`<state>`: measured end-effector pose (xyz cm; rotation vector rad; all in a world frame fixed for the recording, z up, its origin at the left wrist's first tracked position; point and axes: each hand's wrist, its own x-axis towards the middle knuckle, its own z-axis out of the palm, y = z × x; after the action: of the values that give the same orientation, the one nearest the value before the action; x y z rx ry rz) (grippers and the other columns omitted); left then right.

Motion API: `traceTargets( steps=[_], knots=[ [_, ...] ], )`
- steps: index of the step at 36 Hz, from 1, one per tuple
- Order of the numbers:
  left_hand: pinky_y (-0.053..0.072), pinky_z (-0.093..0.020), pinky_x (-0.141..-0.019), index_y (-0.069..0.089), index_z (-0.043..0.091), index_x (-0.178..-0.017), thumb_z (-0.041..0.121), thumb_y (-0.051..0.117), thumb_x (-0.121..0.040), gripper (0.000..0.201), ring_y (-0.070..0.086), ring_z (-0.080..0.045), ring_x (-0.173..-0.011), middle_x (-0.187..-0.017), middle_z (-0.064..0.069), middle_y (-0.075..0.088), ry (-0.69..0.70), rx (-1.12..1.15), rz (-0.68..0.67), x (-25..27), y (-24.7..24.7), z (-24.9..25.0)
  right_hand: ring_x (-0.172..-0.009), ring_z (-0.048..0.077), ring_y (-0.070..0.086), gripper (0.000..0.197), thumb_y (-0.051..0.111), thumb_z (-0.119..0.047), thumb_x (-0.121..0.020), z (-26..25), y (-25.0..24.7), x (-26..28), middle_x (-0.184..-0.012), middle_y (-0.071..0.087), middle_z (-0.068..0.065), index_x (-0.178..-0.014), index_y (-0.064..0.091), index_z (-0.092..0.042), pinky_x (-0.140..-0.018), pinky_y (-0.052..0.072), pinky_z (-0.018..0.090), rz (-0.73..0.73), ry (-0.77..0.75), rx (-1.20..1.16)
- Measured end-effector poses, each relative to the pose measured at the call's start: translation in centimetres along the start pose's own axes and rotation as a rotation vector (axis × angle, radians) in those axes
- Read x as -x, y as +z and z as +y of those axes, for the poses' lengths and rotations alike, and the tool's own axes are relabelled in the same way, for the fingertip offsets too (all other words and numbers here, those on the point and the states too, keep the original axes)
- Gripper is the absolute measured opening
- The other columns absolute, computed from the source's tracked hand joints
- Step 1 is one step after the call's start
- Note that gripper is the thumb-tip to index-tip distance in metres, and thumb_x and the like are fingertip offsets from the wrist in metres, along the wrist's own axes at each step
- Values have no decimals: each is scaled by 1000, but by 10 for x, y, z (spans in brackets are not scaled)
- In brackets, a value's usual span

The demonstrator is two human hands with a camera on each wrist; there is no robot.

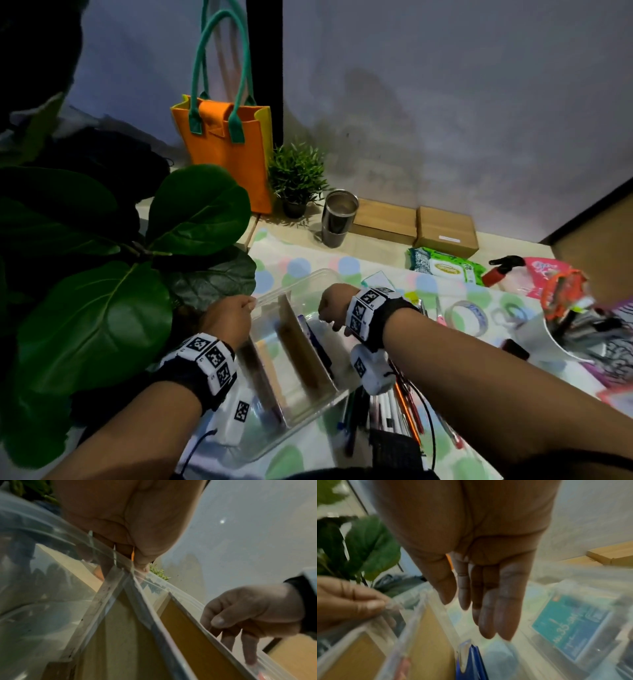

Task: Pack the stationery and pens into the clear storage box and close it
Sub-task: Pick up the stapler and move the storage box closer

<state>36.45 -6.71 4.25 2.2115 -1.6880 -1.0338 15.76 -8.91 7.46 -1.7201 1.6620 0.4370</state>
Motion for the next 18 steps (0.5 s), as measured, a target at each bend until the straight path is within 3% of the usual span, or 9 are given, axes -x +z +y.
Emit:
traceTargets(
  steps=[3,7,9,12,15,18],
  knots=[
    [45,-33,-92,64,12,-119,15,42,-98,30,59,-33,-110,-123,-13,64,36,-33,44,8,1,9,-76,27,66,26,55,-14,-89,18,-5,22,-90,71,17,-100,67,6,-67,55,35,-2,-22,-271],
    [44,-35,-100,62,14,-121,17,44,-95,32,56,-31,-117,-129,-12,61,119,-73,73,18,1,34,-58,15,60,11,56,-13,-88,56,-4,51,-67,63,1,-81,62,-9,-50,50,24,153,-34,-513],
    [46,-36,-98,65,13,-115,15,47,-93,28,57,-31,-114,-124,-13,63,201,-74,89,25,5,52,-58,19,61,14,56,-10,-87,78,2,59,-66,64,3,-73,60,-11,-57,53,31,239,-23,-569],
    [47,-33,-95,68,16,-109,16,49,-91,26,60,-27,-108,-117,-9,66,310,-97,108,39,18,81,-72,30,67,13,55,-12,-87,112,14,70,-73,66,10,-76,62,-8,-71,57,41,330,19,-580],
    [49,-32,-90,67,21,-109,20,47,-92,26,61,-25,-104,-113,-4,68,400,-137,54,54,37,111,-65,27,66,19,53,-14,-88,151,29,79,-70,67,11,-70,57,-11,-69,57,41,394,83,-655],
    [48,-30,-86,67,19,-108,20,45,-93,26,61,-25,-102,-111,-4,68,470,-151,-25,71,61,140,-70,33,65,22,52,-16,-85,192,42,82,-69,64,13,-63,54,-14,-69,55,44,450,190,-706]
  ],
)
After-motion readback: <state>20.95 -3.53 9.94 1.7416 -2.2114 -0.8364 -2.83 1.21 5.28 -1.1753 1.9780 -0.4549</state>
